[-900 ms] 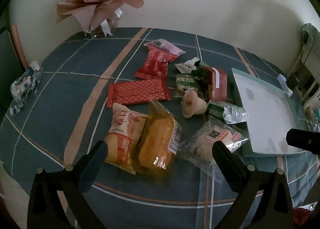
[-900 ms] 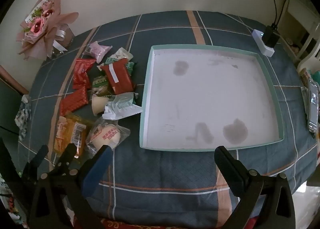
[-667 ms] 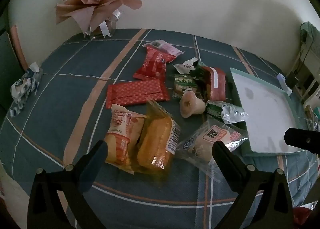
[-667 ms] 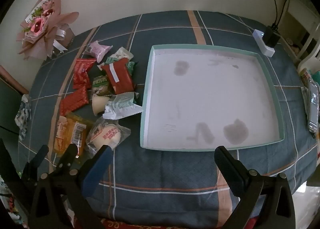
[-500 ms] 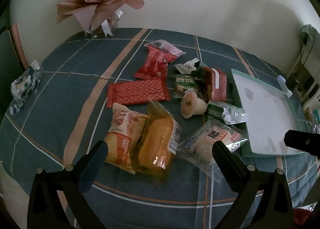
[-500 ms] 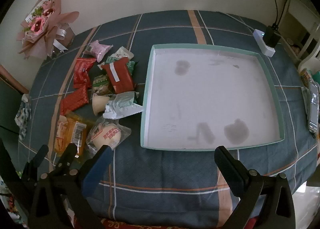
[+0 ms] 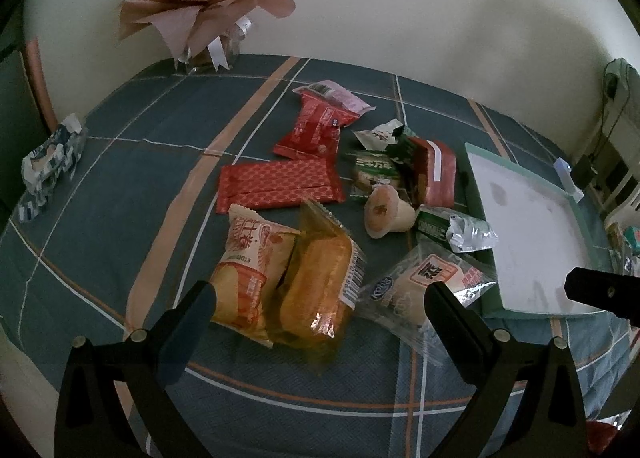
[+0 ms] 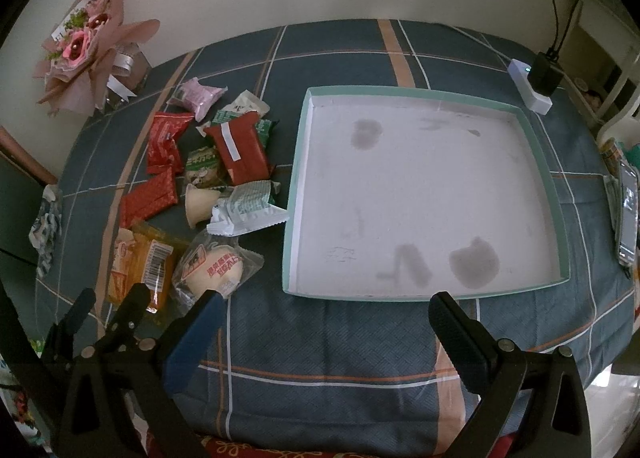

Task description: Organize snacks

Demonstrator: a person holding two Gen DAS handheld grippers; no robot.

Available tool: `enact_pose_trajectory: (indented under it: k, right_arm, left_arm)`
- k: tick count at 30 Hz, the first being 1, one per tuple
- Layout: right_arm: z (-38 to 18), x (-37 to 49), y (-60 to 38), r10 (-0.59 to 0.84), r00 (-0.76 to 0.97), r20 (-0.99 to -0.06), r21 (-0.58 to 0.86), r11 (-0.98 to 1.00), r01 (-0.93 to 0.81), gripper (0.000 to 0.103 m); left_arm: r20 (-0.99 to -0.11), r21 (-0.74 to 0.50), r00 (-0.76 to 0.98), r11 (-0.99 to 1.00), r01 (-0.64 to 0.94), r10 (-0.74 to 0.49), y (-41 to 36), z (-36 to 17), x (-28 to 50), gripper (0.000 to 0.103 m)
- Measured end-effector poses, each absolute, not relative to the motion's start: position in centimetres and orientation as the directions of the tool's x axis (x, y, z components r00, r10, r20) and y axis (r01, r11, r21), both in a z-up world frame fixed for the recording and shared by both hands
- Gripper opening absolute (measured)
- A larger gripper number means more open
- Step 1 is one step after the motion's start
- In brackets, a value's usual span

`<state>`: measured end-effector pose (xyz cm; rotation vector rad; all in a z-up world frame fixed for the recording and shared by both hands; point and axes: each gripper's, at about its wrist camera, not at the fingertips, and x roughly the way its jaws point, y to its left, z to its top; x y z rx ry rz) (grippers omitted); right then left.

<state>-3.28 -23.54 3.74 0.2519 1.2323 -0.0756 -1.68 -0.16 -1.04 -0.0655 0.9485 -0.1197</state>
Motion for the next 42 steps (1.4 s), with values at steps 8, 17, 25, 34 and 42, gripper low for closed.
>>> enact_pose_trajectory:
  k: [8,17,25,34,42]
  right_arm:
    - [3.1,-3.4,-22.7,0.078,0.310,-0.948,0.142,0.971,0.190,0.103]
    - [3.2,-3.3,-22.8,0.070,0.286,-0.956,0.129,0.973,0.191,0.103]
    - [3.2,-3.3,-22.8,0.065,0.297,-0.953,0.125,0.974,0.190,0.103]
    - [2.9,-3.2,-22.4,0.043,0.267,-0.963,0.096,0.978,0.188,0.103]
    - [2.0,-1.7,-19.6,0.107,0.264,-0.958,0.144,0.982,0.125,0.103]
  left_arm:
    - [-0.808,-0.117,0.573,0.990,0.072,-0.137,-0.1,-1.2,-1.6,0.103]
    - [-0.808,-0.120,0.572,0.990,0.072,-0.139,-0.1,-1.4,-1.6,0.103]
    - [-0.813,-0.135,0.563,0.989,0.066,-0.149,0.2,-1.7,-1.4,0.103]
    - [-0.826,-0.142,0.548,0.990,0.026,-0.133,1.3,-1.9,-1.1,0.103]
    - [-0.869,-0.179,0.483,0.978,-0.105,-0.107,5.7,-2.4,-0.2,0.103]
